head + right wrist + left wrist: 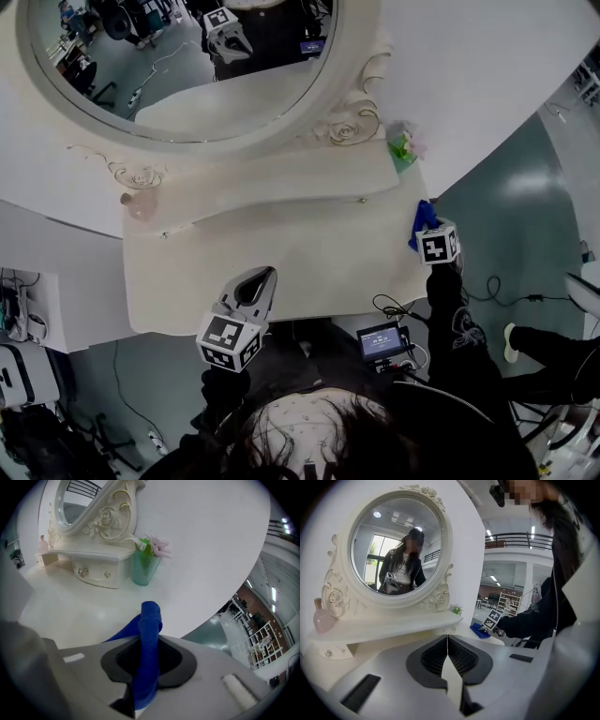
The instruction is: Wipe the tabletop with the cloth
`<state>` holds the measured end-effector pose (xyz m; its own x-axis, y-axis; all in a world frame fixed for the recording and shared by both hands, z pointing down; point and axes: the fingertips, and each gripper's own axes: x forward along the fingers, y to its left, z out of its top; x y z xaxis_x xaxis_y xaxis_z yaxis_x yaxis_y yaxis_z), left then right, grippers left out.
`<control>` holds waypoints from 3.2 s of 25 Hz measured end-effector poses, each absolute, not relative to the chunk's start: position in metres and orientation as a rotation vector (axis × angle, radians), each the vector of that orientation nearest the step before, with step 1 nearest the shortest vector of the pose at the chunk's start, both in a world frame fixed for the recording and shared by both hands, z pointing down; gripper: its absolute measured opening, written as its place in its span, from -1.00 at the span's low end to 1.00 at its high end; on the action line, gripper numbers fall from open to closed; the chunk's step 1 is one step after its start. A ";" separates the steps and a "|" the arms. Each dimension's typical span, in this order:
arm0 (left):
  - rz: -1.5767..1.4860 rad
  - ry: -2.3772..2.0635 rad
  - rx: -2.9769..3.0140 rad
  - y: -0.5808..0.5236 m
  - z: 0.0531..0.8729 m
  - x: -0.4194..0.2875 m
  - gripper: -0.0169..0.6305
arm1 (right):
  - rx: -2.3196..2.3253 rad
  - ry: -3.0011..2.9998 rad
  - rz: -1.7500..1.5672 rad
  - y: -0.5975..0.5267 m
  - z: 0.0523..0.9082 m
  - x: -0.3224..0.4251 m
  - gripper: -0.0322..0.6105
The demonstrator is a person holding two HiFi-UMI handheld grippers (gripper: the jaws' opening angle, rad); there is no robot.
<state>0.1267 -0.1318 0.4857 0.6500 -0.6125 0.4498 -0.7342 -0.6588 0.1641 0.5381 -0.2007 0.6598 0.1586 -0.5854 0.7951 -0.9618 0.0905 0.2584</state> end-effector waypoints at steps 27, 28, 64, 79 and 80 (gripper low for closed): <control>0.464 -1.229 2.524 -0.095 0.474 -0.158 -0.94 | 1.481 -1.901 0.529 -0.191 0.569 0.146 -0.67; 0.462 -1.242 2.516 -0.093 0.474 -0.173 -0.94 | 1.468 -1.924 0.526 -0.191 0.567 0.122 -0.67; 0.396 -1.686 2.118 0.015 0.484 -0.398 -0.94 | 0.598 -2.208 0.157 -0.127 0.657 -0.350 -0.67; 0.425 -1.588 2.249 -0.014 0.474 -0.299 -0.94 | 0.719 -2.109 0.012 -0.144 0.660 -0.235 -0.68; 0.432 -1.581 2.254 -0.016 0.475 -0.291 -0.94 | 0.733 -2.104 0.016 -0.146 0.661 -0.223 -0.68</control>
<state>-0.2911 -0.0156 0.4753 0.3301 -0.8352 0.4398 -0.9428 -0.3144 0.1105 -0.2228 -0.1457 0.6606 -0.4367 -0.4948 0.7513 -0.5065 0.8254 0.2492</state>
